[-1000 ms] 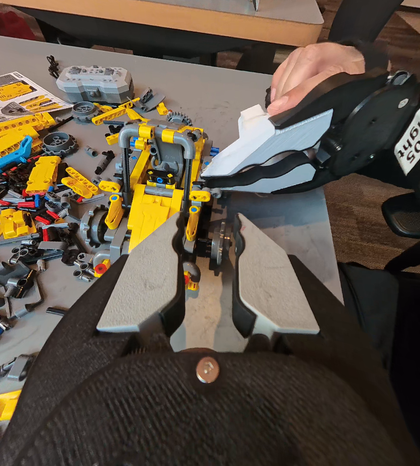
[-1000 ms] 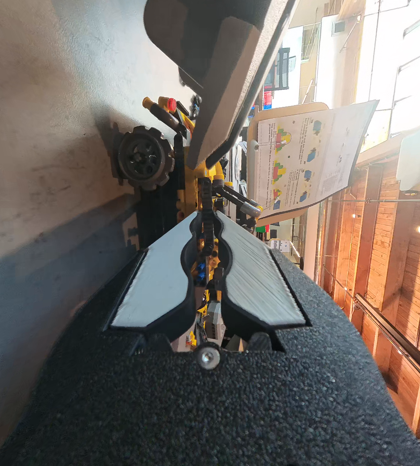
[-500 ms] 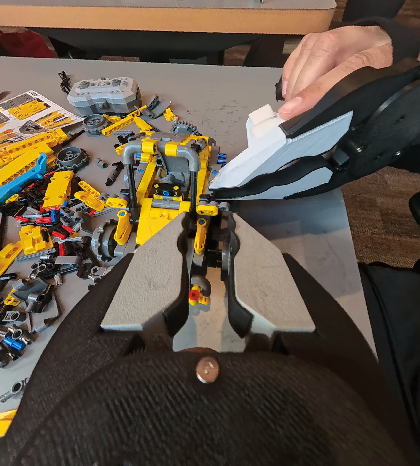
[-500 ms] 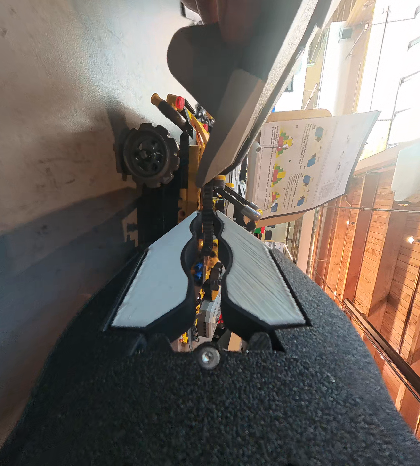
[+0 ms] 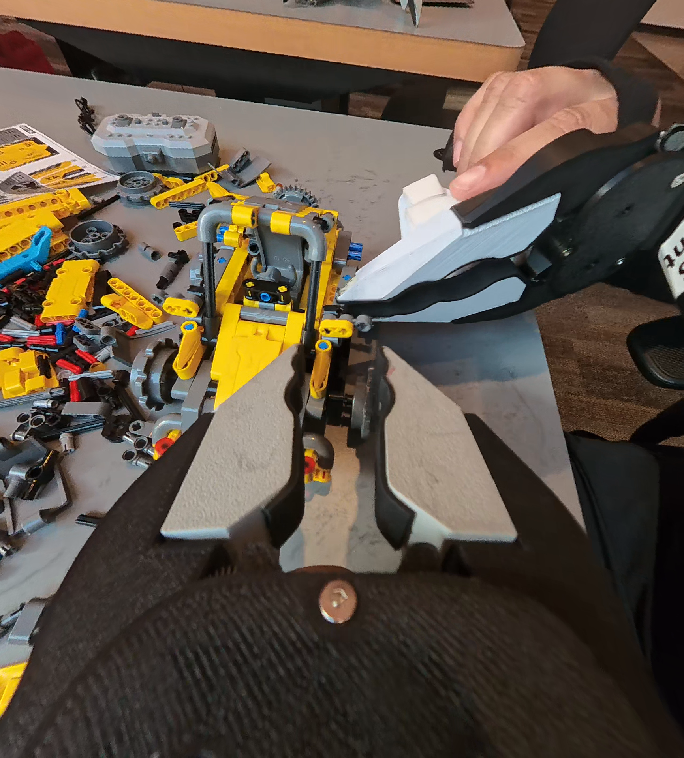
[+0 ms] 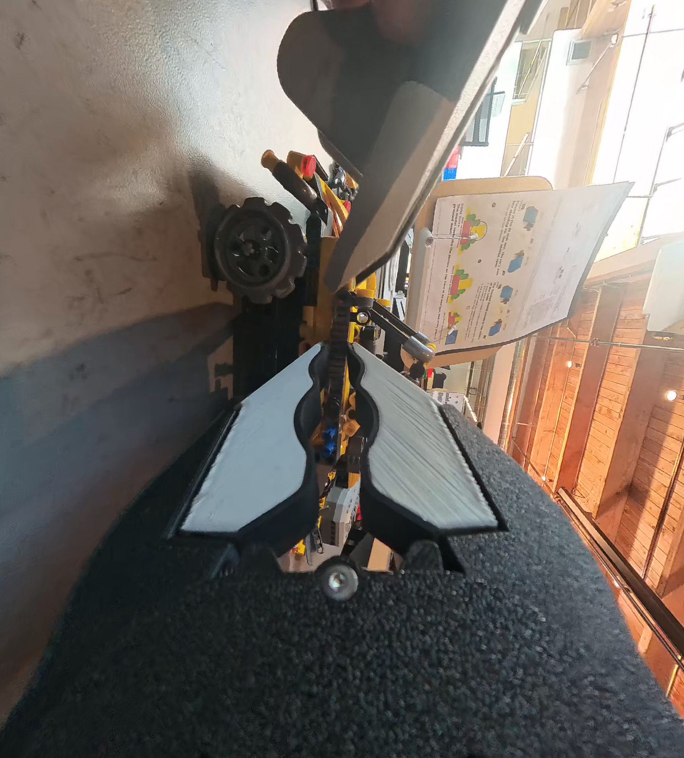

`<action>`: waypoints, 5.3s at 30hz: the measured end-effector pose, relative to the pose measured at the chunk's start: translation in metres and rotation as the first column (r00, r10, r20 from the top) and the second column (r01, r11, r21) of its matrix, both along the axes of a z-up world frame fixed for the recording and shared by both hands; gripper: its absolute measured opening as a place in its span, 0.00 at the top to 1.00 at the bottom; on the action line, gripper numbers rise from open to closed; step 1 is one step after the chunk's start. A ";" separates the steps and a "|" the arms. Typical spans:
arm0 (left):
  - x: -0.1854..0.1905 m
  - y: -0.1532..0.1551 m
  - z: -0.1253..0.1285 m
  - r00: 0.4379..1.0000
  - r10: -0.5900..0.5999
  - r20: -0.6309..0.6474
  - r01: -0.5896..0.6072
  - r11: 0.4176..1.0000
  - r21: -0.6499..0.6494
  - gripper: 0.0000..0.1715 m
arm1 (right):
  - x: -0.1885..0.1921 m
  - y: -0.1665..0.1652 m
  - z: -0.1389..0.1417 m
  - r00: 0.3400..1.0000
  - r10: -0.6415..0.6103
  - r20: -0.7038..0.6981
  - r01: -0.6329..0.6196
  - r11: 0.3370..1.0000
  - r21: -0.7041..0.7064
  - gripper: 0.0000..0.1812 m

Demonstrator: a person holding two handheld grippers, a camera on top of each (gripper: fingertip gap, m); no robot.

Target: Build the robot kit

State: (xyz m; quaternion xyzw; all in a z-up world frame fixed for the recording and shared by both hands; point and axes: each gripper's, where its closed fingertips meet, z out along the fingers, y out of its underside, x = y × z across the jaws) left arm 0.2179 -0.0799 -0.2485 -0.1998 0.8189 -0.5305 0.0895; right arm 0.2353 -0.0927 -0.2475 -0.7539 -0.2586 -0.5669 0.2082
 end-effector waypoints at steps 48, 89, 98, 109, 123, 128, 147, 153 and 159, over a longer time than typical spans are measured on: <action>0.014 -0.002 0.004 0.973 0.129 0.192 -0.146 0.986 0.075 0.86 | 0.013 -0.017 0.008 0.994 -0.093 0.053 0.088 0.992 0.090 0.96; 0.014 0.000 0.008 0.930 0.111 0.351 -0.171 0.975 0.144 0.88 | -0.010 -0.006 0.017 0.988 0.060 -0.142 -0.043 0.992 0.122 0.95; 0.014 0.000 0.010 0.922 0.109 0.372 -0.178 0.972 0.154 0.88 | 0.002 -0.010 0.021 0.979 -0.016 -0.204 0.047 0.988 0.144 0.93; 0.013 -0.001 0.011 0.918 0.106 0.381 -0.177 0.972 0.156 0.88 | 0.001 -0.005 0.013 0.972 -0.063 -0.226 0.077 0.996 0.053 0.96; 0.014 -0.001 0.013 0.902 0.108 0.418 -0.195 0.965 0.172 0.88 | 0.003 -0.005 0.015 0.967 -0.105 -0.233 0.113 0.993 0.020 0.97; 0.014 -0.002 0.013 0.900 0.102 0.424 -0.194 0.964 0.180 0.88 | 0.005 -0.011 0.016 0.962 -0.135 -0.239 0.140 0.990 0.008 0.94; 0.014 -0.003 0.013 0.888 0.099 0.449 -0.207 0.958 0.198 0.88 | 0.012 -0.012 0.004 0.908 -0.268 -0.322 0.282 0.959 -0.002 0.95; 0.014 -0.002 0.014 0.885 0.102 0.455 -0.213 0.956 0.201 0.88 | 0.012 -0.011 0.004 0.919 -0.271 -0.287 0.281 0.960 -0.008 0.95; 0.014 -0.002 0.014 0.887 0.101 0.451 -0.211 0.957 0.200 0.88 | 0.012 -0.011 0.005 0.917 -0.265 -0.297 0.281 0.960 0.013 0.96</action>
